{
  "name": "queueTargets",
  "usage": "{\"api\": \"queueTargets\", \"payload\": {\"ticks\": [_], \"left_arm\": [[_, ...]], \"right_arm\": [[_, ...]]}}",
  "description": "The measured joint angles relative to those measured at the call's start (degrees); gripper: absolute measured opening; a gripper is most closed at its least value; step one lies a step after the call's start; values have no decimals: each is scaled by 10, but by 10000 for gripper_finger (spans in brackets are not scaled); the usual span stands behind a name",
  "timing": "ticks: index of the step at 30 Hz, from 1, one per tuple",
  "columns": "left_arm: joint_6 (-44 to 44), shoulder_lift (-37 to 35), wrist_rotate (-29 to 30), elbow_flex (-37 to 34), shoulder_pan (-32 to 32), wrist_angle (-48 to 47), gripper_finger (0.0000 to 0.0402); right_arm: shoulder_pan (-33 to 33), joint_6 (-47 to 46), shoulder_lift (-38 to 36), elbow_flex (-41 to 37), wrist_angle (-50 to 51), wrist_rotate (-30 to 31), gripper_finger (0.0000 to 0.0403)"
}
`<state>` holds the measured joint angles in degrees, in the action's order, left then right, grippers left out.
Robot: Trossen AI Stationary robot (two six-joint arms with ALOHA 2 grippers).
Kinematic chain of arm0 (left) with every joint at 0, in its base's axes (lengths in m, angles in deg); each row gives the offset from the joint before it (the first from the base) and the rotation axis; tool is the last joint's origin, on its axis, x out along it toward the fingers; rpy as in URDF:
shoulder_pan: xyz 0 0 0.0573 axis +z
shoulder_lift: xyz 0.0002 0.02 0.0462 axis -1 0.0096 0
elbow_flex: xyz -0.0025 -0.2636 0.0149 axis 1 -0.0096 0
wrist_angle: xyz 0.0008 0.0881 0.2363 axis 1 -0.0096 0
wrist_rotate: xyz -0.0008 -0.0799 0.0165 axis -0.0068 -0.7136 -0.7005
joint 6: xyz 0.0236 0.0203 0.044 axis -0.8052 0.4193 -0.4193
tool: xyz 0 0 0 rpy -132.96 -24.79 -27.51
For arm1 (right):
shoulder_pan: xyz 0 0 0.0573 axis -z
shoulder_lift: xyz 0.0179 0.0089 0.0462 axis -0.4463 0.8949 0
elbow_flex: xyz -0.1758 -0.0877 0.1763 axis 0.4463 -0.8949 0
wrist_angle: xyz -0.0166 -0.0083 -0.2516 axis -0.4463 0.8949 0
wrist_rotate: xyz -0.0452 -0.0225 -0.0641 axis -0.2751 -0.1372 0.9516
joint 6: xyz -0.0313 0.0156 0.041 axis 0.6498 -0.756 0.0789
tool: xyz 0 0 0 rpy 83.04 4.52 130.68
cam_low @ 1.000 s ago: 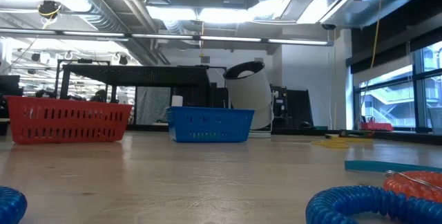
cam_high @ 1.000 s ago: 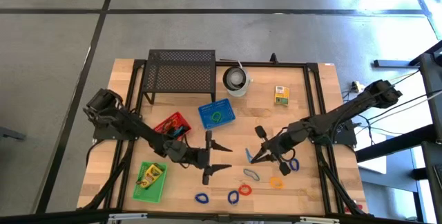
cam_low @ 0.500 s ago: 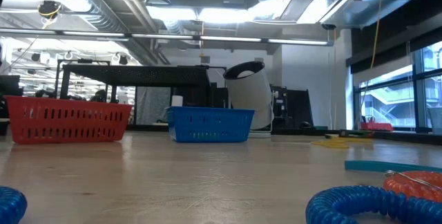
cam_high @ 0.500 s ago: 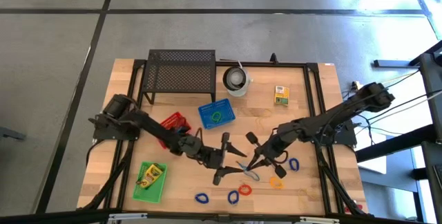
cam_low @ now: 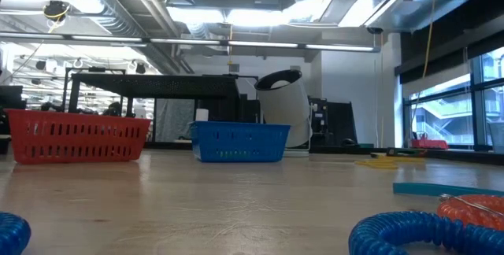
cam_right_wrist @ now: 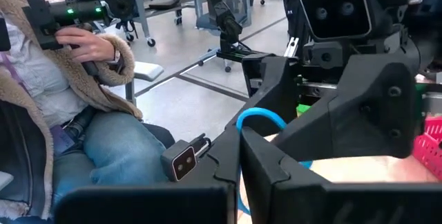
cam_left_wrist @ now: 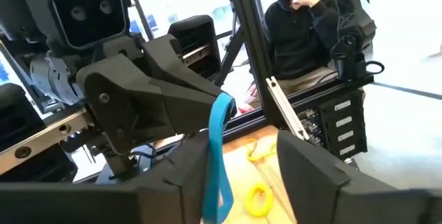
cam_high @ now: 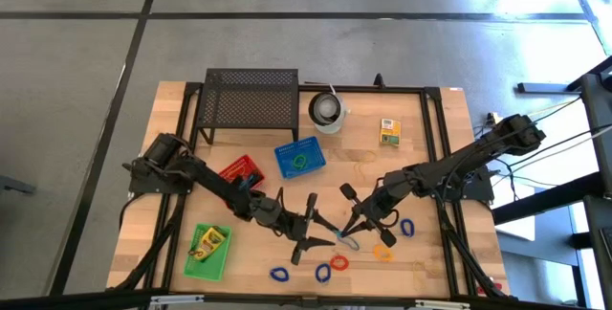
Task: Pick & Place Office Desk Supplies
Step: Put the blue rubber band into the red bin
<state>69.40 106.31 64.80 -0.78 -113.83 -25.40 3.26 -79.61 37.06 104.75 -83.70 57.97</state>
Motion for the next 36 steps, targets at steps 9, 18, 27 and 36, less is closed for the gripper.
{"api": "queueTargets", "payload": {"ticks": [9,18,27,36], "left_arm": [[0,0,62,0,0,-1,28],[46,0,90,0,0,-1,1],[101,0,180,0,0,-25,2],[213,-62,335,0,-9,-248,2]], "right_arm": [[0,0,0,0,0,2,10],[0,-37,0,0,1,50,25],[14,-72,0,0,12,95,96],[14,-73,-7,0,77,139,180]]}}
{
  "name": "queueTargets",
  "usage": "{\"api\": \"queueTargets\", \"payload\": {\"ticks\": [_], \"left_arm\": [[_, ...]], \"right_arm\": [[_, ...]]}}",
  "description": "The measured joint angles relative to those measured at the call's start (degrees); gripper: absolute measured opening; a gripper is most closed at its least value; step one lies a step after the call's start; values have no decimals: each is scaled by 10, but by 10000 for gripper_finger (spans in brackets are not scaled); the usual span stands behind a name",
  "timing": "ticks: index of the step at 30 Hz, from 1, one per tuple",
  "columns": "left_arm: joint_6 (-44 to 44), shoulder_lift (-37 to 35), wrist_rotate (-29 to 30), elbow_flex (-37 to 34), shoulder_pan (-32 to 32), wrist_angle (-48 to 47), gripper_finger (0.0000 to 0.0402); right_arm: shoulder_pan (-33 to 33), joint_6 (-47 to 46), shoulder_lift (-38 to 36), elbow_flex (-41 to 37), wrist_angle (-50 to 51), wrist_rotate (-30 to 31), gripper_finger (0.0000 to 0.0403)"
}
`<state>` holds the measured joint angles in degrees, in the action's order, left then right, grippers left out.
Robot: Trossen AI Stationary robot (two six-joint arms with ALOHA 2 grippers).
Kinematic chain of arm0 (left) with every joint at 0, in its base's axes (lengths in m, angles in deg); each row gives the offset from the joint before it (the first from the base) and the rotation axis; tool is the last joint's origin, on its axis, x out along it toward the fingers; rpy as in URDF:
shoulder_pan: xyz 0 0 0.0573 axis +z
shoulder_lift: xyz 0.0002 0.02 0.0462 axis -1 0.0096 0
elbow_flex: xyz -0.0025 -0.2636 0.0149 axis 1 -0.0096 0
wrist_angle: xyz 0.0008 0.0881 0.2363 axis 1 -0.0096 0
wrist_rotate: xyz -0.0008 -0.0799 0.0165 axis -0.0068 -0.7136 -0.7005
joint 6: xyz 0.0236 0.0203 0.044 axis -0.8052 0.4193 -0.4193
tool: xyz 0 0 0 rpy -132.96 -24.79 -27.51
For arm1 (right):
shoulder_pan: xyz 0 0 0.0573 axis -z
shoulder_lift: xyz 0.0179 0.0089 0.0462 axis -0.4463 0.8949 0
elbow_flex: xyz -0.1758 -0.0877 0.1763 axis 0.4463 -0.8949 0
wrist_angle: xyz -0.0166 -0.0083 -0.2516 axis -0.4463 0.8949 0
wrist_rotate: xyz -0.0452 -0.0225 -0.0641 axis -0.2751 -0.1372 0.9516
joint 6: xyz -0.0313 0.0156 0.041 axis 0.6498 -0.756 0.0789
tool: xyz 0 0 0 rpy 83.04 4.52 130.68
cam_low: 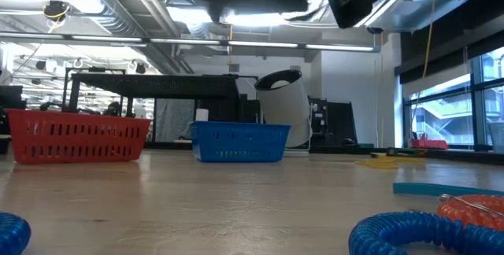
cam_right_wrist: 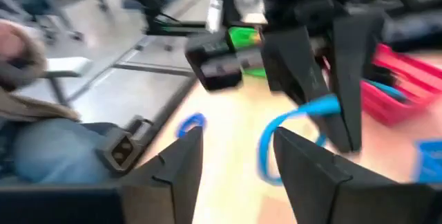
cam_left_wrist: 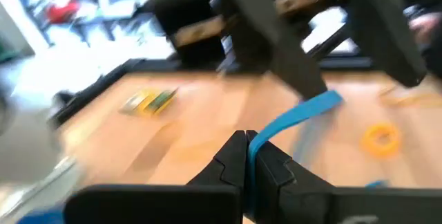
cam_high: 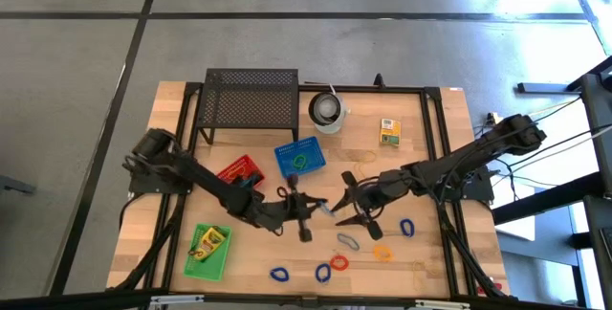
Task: Pick & Place Office Desk Supplies
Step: Put the blue rubber band into the red bin
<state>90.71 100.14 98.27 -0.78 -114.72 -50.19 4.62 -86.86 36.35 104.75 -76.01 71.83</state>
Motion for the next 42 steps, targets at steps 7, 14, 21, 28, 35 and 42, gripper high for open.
{"api": "queueTargets", "payload": {"ticks": [7,14,21,28,35,42], "left_arm": [[172,-101,63,0,1,-332,3],[475,-158,47,0,7,-703,3],[689,-158,-49,-2,1,-921,3],[753,-157,-127,-50,-15,-926,3],[790,-157,-146,-67,-33,-925,4],[802,-158,-185,-67,-31,-925,6]], "right_arm": [[0,-16,-24,0,70,101,196],[0,-31,-30,0,122,165,196],[2,-32,-30,0,129,166,196],[2,-35,-30,0,149,195,196],[2,-92,-30,0,206,283,196],[15,-158,-30,0,275,308,196]]}}
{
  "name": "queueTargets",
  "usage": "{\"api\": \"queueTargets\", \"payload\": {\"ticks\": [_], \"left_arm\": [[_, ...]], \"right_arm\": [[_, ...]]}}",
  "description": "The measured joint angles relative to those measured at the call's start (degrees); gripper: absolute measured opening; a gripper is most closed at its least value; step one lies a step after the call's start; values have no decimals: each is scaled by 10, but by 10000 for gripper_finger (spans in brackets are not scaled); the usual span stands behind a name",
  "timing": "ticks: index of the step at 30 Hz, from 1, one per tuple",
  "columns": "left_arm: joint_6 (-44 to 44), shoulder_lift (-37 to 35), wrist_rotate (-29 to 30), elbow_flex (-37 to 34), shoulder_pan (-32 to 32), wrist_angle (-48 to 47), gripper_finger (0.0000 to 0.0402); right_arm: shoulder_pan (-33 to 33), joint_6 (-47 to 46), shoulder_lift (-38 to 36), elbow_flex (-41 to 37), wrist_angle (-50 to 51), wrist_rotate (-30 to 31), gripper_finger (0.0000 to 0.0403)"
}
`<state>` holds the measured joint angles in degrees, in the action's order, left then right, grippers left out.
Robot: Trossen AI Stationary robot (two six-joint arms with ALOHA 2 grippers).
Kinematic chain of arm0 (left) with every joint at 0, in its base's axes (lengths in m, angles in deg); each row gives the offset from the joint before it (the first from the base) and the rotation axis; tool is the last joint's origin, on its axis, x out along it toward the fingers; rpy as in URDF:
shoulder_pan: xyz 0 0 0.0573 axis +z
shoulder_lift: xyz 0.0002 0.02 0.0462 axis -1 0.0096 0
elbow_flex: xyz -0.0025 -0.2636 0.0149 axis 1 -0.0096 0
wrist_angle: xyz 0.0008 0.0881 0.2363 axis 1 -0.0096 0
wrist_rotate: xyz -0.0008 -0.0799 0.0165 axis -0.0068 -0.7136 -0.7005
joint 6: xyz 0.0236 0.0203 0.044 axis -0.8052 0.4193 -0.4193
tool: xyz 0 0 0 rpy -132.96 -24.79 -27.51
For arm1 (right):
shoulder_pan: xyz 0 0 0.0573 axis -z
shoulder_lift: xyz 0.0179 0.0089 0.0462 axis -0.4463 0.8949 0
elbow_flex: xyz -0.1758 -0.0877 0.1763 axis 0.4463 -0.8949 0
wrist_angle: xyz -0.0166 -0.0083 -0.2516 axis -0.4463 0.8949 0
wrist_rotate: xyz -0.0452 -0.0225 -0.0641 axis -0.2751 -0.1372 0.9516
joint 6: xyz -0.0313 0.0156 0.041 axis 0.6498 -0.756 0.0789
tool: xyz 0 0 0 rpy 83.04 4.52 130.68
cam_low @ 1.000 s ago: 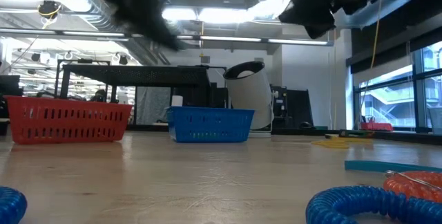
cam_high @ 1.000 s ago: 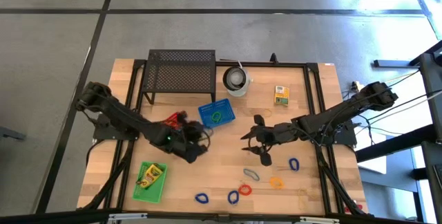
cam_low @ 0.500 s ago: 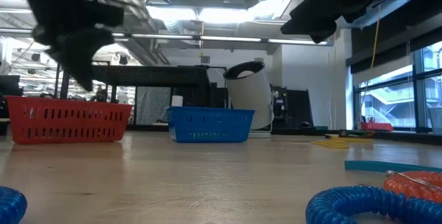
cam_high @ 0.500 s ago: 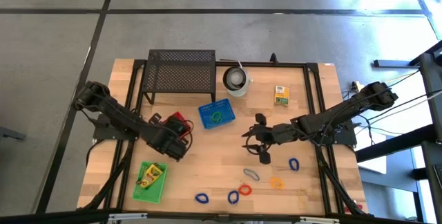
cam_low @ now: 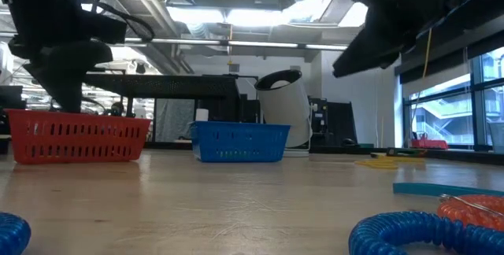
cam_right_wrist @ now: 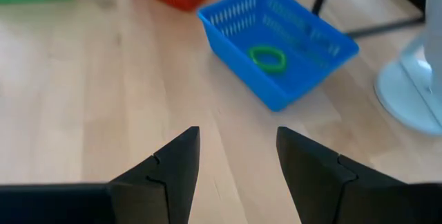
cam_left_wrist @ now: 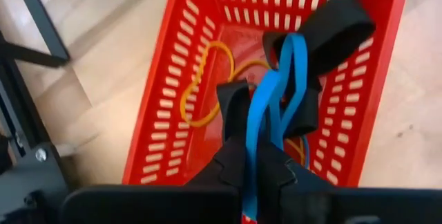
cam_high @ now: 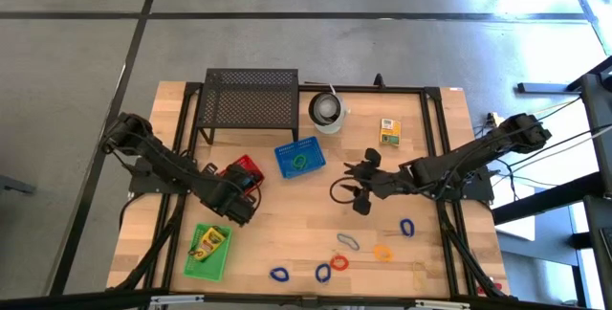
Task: Pick & Place Office Desk Supplies
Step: Put the blue rubber band into the red bin, then put the blue spring keychain into the blue bin
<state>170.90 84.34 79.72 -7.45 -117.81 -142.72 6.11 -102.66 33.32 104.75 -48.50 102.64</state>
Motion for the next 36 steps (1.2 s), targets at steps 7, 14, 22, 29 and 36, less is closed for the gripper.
{"api": "queueTargets", "payload": {"ticks": [7,14,22,29,36], "left_arm": [[0,0,-23,18,0,-8,47],[-20,0,-14,38,13,-30,105],[-26,-8,-34,40,40,-50,145],[-26,-38,22,77,38,-57,134],[-32,-56,108,129,-2,-31,130]], "right_arm": [[4,-32,0,0,57,-13,196],[4,-52,0,0,90,-31,196],[5,-141,0,0,204,-103,196],[-12,-325,0,0,387,-244,196],[-86,-508,1,0,455,-285,196]]}}
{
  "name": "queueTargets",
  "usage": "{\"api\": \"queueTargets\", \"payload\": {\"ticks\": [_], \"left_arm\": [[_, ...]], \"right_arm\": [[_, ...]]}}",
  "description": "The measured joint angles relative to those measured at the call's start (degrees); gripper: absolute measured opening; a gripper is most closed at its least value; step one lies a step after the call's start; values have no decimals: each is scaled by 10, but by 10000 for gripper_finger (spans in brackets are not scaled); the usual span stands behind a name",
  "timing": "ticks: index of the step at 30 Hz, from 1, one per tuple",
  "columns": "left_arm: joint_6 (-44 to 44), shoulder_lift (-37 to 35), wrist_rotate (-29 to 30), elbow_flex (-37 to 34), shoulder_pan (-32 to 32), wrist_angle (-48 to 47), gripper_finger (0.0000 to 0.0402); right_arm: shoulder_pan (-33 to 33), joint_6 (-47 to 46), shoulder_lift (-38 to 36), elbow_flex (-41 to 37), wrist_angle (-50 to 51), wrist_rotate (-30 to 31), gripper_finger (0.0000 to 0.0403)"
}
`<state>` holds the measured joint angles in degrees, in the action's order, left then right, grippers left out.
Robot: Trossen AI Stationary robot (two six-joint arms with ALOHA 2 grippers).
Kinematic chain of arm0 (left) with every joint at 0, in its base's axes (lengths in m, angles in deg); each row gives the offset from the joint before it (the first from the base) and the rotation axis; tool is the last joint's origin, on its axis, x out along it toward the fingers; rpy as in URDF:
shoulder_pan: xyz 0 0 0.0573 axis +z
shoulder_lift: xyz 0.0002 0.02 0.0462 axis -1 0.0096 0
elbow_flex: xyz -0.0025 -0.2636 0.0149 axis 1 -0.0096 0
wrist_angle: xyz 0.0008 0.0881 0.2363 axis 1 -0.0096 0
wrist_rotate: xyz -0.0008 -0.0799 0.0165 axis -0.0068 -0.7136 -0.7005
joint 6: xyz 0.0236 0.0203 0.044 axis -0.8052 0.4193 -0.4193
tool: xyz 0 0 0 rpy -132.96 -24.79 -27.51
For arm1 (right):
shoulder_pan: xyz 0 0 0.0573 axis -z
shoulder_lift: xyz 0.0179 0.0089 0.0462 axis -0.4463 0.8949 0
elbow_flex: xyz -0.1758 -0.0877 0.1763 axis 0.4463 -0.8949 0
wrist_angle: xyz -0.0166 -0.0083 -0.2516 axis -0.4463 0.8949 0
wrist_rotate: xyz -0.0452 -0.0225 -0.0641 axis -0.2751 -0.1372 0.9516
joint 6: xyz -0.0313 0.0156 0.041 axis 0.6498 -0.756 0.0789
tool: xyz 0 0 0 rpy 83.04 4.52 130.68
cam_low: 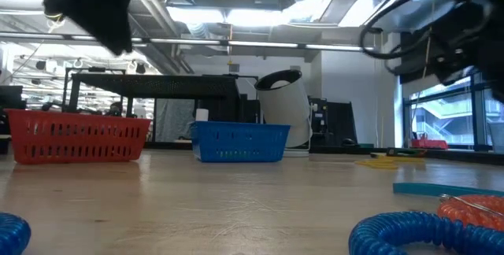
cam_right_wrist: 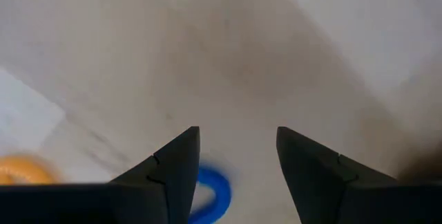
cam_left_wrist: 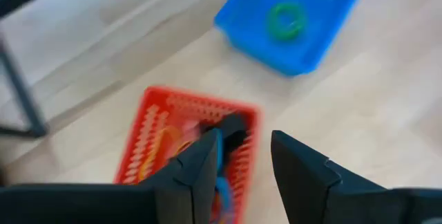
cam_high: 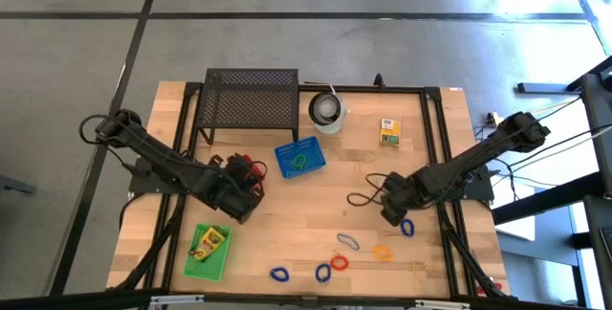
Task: Pick & Place Office Desk Supplies
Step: Put the blue spring keychain into the blue bin
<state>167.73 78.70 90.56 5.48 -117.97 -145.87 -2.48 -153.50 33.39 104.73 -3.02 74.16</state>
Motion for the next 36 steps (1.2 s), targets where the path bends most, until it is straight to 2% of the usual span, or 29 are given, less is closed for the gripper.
{"api": "queueTargets", "payload": {"ticks": [4,10,18,24,30,36], "left_arm": [[-23,0,30,18,-25,39,132],[-77,0,52,21,-53,122,130],[-112,0,78,21,-67,174,133],[-136,0,92,21,-67,191,132],[-165,1,139,21,-66,212,129],[-161,11,153,21,-66,226,133]], "right_arm": [[-44,-66,11,0,1,-22,196],[-99,-98,31,0,1,-85,196],[-118,-109,69,0,-4,-65,196],[-118,-61,110,2,-18,-63,191],[-117,-2,121,4,-25,-55,146],[-118,22,121,3,-39,-44,57]]}}
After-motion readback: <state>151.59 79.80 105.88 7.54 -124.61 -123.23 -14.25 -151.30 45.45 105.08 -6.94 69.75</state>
